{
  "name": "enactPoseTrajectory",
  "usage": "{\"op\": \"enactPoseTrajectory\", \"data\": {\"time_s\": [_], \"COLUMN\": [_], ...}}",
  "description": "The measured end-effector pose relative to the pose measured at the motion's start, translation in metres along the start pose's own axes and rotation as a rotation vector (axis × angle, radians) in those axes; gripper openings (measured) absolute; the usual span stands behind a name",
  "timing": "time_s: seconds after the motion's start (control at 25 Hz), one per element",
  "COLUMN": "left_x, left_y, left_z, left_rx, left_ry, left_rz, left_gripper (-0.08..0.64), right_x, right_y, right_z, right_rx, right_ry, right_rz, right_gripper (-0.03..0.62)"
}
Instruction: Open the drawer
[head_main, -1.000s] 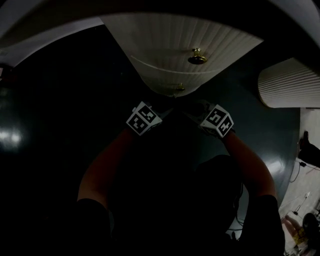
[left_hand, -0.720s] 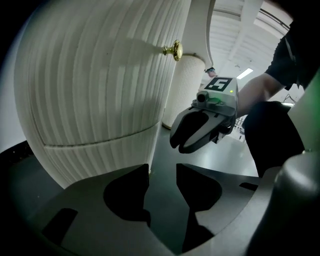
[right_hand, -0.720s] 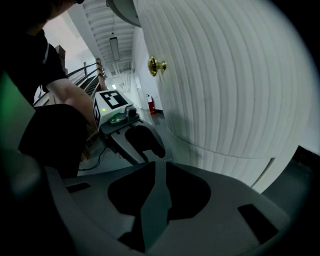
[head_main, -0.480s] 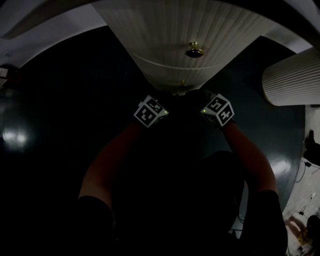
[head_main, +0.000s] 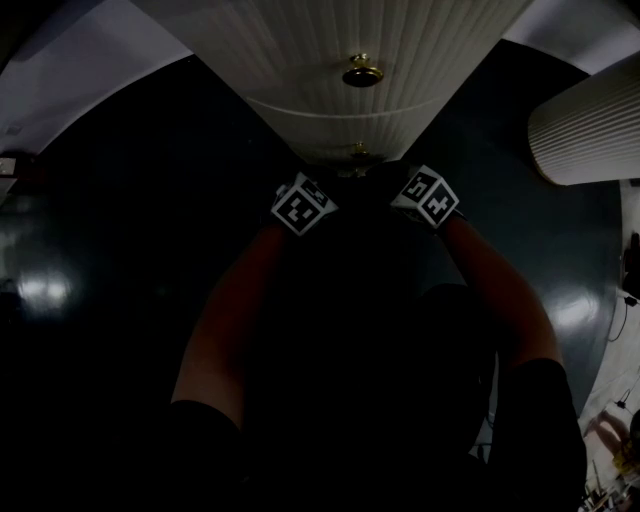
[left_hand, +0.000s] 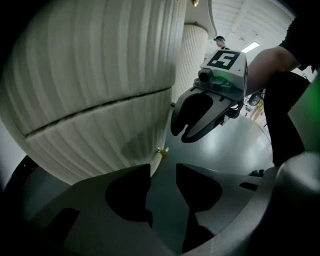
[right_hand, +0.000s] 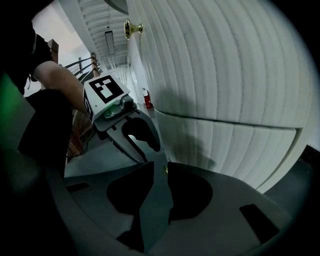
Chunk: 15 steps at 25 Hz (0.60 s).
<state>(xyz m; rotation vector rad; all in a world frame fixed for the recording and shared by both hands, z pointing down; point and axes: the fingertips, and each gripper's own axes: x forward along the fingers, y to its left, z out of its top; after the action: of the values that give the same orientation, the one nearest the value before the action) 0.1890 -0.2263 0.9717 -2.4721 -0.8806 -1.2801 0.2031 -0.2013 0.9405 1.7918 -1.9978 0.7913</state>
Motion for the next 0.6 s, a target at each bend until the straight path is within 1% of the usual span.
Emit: {"op": "enactPoseTrajectory", "data": {"time_s": [0.08,0.16,0.28,0.4,0.52,0.6], "left_x": [-0.002,0.000,0.009,0.019,0.026,0.026], "left_y": [0.006,0.004,-0.002,-0.012,-0.016,-0.016], "left_z": [-0.004,-0.005,-0.002,0.007,0.011,0.012], "left_rx": [-0.036,-0.042,-0.003,0.029,0.072,0.083], "left_ry": [-0.004,-0.013,-0.012,-0.026,-0.018,-0.015], "left_rz": [0.014,0.007,-0.003,-0.010,0.003,0.013], "left_gripper": [0.166,0.166,0.166,0.166,0.164,0.164], "right_x": [0.005,0.009,0.013,0.016,0.018,0.020], "right_y": [-0.003,-0.005,-0.006,-0.003,-0.003,-0.003], "right_z": [-0.001,-0.004,-0.005,-0.007,-0.007,-0.010], "right_rx": [-0.001,-0.014,-0.027,-0.015,-0.008,-0.016], "right_ry": [0.007,0.015,0.019,0.007,-0.005,0.002], "right_rz": [-0.026,-0.042,-0.055,-0.059,-0.068,-0.077], "right_gripper": [0.046,0.046,0.044,0.045,0.046,0.044]}}
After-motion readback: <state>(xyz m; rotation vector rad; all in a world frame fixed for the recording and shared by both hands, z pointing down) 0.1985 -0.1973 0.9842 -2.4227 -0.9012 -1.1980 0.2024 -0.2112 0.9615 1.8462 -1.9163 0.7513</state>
